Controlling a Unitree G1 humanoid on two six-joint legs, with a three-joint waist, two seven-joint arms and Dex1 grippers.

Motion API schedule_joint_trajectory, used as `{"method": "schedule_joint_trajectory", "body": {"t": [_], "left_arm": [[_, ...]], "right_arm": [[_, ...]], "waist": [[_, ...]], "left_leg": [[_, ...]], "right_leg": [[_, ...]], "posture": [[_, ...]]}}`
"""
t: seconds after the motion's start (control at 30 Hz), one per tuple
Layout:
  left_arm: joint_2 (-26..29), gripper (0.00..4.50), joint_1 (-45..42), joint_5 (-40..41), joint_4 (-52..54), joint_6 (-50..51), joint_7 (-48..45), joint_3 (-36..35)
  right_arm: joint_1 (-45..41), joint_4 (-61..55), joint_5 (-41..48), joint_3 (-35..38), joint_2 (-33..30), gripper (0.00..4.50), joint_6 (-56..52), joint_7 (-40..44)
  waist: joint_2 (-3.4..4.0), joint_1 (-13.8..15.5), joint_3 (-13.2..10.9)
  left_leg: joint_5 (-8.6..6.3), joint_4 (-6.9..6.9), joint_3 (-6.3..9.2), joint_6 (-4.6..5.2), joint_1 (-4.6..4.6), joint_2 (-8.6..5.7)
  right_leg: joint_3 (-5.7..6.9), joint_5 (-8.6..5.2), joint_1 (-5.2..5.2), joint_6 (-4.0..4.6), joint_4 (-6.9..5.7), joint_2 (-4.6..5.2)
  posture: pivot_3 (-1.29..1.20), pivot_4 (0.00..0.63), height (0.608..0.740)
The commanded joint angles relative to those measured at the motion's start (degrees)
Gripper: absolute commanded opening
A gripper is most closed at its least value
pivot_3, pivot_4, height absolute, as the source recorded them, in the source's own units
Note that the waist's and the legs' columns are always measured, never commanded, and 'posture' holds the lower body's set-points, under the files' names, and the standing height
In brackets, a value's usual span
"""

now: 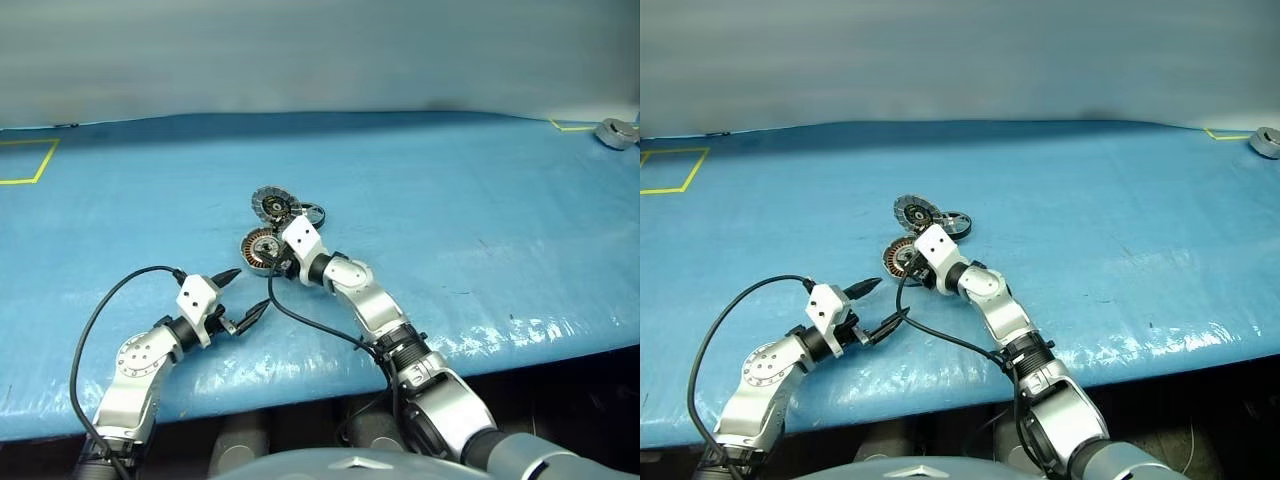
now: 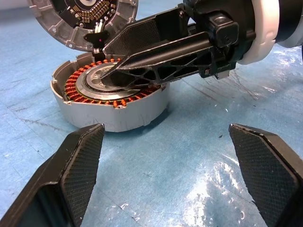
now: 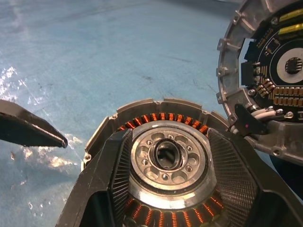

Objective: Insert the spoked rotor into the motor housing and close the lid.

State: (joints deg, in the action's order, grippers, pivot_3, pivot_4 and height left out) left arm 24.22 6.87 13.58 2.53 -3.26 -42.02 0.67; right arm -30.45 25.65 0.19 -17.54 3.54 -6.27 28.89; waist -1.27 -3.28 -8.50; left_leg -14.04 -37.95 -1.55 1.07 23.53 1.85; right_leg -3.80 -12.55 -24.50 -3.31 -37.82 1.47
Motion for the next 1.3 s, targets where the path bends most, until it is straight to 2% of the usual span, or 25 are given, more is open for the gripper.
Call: {"method": "schedule_joint_trajectory", "body": {"t": [0.03, 0.23, 0.87, 1.07, 1.13, 1.23, 1.3], "left_arm": [[-0.33, 4.5, -0.65, 0.14, 0.37, -1.37, -0.31, 0.17], [-0.51, 4.5, -0.74, 0.07, 0.39, -1.14, -0.31, 0.2], [-0.56, 4.5, -0.04, 0.29, 1.78, 0.11, -0.51, 0.79], [-0.81, 4.5, 0.11, 0.22, 1.6, -0.04, -0.44, 1.06], [-0.83, 4.5, 0.09, 0.18, 1.45, -0.13, -0.39, 1.16], [-0.92, 4.5, 0.02, 0.12, 1.16, -0.28, -0.32, 1.29], [-0.96, 4.5, -0.14, 0.01, 0.89, -0.45, -0.42, 1.43]], "right_arm": [[-0.76, -3.17, 1.8, 1.12, 1.17, 2.06, 1.86, 1.0], [-0.89, -1.26, -0.42, -0.14, 1.1, 0.07, 3.16, 0.13], [-3.9, 9.63, -5.95, -1.83, 2.11, 0.03, 5.29, -2.56], [-3.66, 9.26, 1.06, 3.4, 3.85, 0.03, -3.75, 0.56], [-3.45, 8.56, 1.78, 4.43, 4.17, 0.03, -5.23, -0.58], [-3.69, 6.27, 8.34, 9.56, 6.15, 0.03, -12.55, -1.21], [-3.67, 4.57, 11.11, 12.34, 6.98, 0.03, -13.51, -3.7]], "waist": [[0.0, -0.08, 0.0], [0.0, -0.15, 0.0], [0.01, -0.31, 0.0], [0.02, -0.26, 0.0], [0.02, -0.22, 0.0], [0.03, -0.01, 0.0], [0.03, 0.31, 0.01]], "left_leg": [[0.0, 0.0, 0.0, 0.0, 0.0, 0.0], [0.0, 0.0, -0.01, 0.0, 0.0, 0.01], [0.0, 0.0, -0.02, 0.0, -0.02, 0.02], [0.01, -0.01, -0.06, -0.02, -0.13, 0.29], [0.01, -0.02, -0.06, -0.02, -0.18, 0.3], [0.01, -0.01, -0.05, -0.02, -0.17, 0.28], [0.01, 0.0, -0.01, -0.02, -0.14, 0.27]], "right_leg": [[0.0, 0.0, 0.0, 0.0, 0.0, 0.0], [0.0, 0.0, 0.0, 0.0, 0.0, 0.01], [-0.01, 0.0, 0.01, 0.0, 0.0, 0.01], [-0.01, -0.01, 0.08, 0.06, -0.02, -0.01], [-0.01, -0.1, 0.16, 0.21, -0.02, 0.01], [-0.02, -0.11, 0.15, 0.23, -0.01, 0.03], [-0.01, -0.11, 0.15, 0.22, -0.01, 0.04]], "posture": [[0.0, 0.15, 0.74], [0.0, 0.15, 0.74], [0.0, 0.15, 0.74], [0.0, 0.15, 0.74], [0.0, 0.15, 0.74], [0.0, 0.15, 0.74], [0.0, 0.15, 0.74]]}}
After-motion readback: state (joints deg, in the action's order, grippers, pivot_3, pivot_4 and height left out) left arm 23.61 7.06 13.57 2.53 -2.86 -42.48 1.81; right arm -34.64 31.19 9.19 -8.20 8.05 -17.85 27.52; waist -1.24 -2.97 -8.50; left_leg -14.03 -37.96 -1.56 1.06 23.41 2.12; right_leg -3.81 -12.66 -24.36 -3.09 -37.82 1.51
